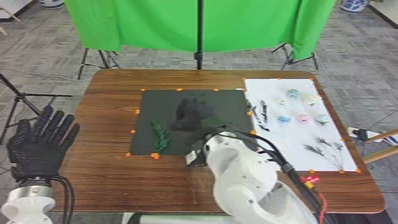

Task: Arrange flowers

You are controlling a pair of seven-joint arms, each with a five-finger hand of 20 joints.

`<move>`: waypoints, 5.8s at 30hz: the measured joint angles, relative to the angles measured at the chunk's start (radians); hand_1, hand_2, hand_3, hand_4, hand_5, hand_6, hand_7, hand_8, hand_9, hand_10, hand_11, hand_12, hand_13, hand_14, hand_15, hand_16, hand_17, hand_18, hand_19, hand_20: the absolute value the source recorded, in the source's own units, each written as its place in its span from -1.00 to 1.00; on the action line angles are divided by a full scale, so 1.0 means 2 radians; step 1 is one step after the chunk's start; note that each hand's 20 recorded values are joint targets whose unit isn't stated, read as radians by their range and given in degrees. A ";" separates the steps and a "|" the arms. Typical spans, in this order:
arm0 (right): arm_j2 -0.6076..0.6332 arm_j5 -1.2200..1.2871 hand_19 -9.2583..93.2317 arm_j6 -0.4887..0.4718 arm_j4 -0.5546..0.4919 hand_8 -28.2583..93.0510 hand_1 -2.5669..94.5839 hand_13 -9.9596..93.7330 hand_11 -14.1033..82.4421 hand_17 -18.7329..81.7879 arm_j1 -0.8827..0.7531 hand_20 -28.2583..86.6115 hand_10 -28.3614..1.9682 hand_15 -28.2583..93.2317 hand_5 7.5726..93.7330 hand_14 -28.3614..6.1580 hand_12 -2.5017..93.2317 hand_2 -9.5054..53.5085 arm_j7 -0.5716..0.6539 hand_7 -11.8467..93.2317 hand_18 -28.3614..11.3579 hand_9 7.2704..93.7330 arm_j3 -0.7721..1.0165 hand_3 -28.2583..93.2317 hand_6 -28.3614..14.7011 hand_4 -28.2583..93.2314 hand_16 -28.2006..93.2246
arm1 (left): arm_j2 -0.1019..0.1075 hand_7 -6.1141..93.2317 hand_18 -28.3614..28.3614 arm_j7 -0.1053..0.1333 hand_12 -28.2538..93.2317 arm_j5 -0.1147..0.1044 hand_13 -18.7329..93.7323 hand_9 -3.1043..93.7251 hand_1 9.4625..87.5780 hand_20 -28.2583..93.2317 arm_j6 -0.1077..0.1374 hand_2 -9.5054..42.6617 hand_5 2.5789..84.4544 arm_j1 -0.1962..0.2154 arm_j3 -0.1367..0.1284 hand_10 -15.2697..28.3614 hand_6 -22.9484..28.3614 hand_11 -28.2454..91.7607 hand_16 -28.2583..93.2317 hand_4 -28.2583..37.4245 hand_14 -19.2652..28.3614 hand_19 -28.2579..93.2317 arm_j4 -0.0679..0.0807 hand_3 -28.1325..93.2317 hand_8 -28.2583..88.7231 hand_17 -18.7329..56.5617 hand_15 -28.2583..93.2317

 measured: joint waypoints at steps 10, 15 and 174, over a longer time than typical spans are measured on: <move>0.077 0.005 0.87 -0.006 -0.032 -0.64 -0.07 0.09 -0.35 -0.05 -0.011 0.01 -0.85 0.47 -0.02 -0.68 -0.56 -1.00 0.114 -0.59 -1.00 0.01 0.181 0.72 -0.32 -0.93 -0.19 | -0.003 -0.68 0.45 0.008 -0.35 0.005 -0.20 -0.20 -0.57 -0.30 -0.002 -0.16 -0.06 0.001 0.003 0.30 0.16 -0.29 -0.59 -1.00 0.39 -0.14 -0.004 0.66 -0.66 -0.57 -0.10; 0.135 0.025 0.83 -0.011 -0.043 -0.66 0.01 0.04 -0.36 -0.09 -0.076 0.00 -0.80 0.46 -0.04 -0.66 -0.57 -1.00 0.135 -0.53 -1.00 -0.06 0.296 0.76 -0.27 -0.99 -0.24 | -0.005 -0.68 0.45 0.008 -0.35 0.005 -0.19 -0.20 -0.57 -0.30 -0.001 -0.16 -0.06 0.001 0.003 0.30 0.16 -0.29 -0.59 -1.00 0.39 -0.14 -0.004 0.66 -0.66 -0.57 -0.10; -0.021 0.134 1.00 0.009 -0.022 -0.63 -0.25 0.58 0.03 0.30 -0.090 0.36 -0.37 0.61 0.57 -0.35 -0.29 -0.67 0.134 -0.23 -0.93 0.74 0.093 0.64 0.02 -0.81 0.14 | 0.002 -0.65 0.45 -0.039 -0.35 0.006 -0.16 -0.19 -0.46 -0.28 0.005 -0.13 -0.06 -0.050 0.061 0.27 0.14 -0.27 -0.58 -0.69 0.36 -0.13 0.019 0.74 -0.67 -0.55 -0.04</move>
